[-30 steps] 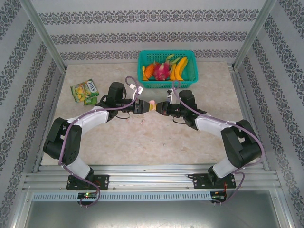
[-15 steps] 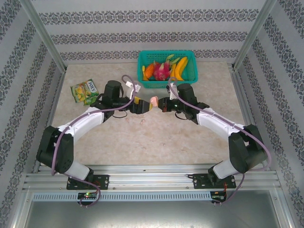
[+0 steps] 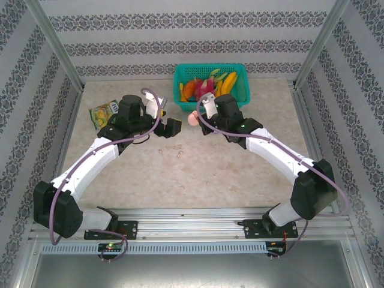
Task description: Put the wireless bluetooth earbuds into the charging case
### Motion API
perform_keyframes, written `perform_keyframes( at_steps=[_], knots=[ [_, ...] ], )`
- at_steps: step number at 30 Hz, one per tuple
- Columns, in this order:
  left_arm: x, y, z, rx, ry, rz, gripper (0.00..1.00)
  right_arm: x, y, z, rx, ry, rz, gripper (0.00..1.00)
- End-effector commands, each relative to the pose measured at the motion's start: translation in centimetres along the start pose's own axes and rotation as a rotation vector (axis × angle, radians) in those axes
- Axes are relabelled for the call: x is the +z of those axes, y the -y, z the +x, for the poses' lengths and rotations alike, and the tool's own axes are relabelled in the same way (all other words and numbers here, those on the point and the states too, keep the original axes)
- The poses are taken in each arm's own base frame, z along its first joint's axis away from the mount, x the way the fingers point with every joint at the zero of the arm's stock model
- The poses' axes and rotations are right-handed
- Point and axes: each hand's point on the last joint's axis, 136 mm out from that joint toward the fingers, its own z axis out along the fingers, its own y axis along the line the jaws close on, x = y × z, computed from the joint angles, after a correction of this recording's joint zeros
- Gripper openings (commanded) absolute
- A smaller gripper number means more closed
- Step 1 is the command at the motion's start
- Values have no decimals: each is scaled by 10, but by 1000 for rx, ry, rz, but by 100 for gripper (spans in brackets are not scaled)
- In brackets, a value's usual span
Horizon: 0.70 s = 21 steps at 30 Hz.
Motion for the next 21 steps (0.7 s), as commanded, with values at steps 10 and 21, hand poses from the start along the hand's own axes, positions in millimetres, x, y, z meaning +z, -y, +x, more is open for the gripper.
perform_keyframes(
  at_steps=[10,21],
  knots=[
    [12,0,44,-12,-284,135,100,-13,0,-33,-370,101,199,0],
    [11,33,48,-33,-399,413,90,-24,-18,-17,-387,100,93,0]
  ],
)
